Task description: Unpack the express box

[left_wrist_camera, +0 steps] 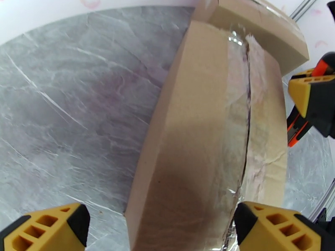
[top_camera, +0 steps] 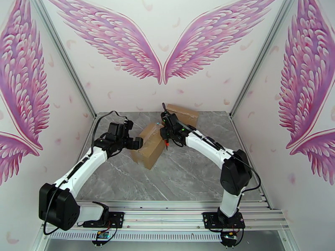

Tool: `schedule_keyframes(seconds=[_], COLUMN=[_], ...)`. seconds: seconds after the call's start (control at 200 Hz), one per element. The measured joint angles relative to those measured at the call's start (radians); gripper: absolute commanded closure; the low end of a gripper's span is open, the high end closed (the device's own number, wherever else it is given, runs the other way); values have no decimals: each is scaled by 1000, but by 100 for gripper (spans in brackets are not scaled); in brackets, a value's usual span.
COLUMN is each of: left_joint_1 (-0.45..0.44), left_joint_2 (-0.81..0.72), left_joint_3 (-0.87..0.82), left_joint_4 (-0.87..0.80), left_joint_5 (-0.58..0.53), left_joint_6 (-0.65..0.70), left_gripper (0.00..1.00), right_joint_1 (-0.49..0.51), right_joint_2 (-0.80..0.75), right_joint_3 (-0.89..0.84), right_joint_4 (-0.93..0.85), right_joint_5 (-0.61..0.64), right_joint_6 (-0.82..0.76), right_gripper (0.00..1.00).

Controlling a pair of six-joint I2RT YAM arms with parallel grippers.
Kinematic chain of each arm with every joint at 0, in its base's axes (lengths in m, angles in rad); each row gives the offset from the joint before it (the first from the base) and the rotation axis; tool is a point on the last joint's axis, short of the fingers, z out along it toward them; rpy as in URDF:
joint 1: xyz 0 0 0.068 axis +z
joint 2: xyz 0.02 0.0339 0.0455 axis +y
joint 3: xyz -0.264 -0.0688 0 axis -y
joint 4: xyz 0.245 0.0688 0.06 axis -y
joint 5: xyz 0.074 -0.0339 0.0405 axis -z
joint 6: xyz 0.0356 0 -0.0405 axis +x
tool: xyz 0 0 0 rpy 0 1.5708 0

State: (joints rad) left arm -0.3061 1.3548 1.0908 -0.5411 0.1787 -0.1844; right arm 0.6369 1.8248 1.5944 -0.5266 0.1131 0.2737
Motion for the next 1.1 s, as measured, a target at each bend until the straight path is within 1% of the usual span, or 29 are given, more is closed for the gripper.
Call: schedule_keyframes(seconds=[0.13,0.245,0.495,0.67,0.855,1.104], left_joint_1=[-5,-27,-92,-193,-314,-410], left_joint_2=[0,0,-10,-31,-30,15], left_joint_3=[-6,-6,-12,-30,-32,3], left_joint_4=[24,26,6,-13,-8,11], left_joint_5=[58,110,162,176,200,236], left_joint_6=[-14,-18,-18,-34,-60,-80], left_gripper=[4,4,5,5,5,5], right_joint_1=[0,0,-8,-27,-33,-33], right_joint_2=[-4,-2,0,43,88,123], right_joint_3=[0,15,45,118,173,212], right_joint_4=[0,-11,-9,-26,-5,18], right_joint_5=[-2,-10,-22,-21,-60,-119], right_joint_6=[-1,-4,-33,-81,-103,-145], right_gripper=[99,99,98,98,98,98])
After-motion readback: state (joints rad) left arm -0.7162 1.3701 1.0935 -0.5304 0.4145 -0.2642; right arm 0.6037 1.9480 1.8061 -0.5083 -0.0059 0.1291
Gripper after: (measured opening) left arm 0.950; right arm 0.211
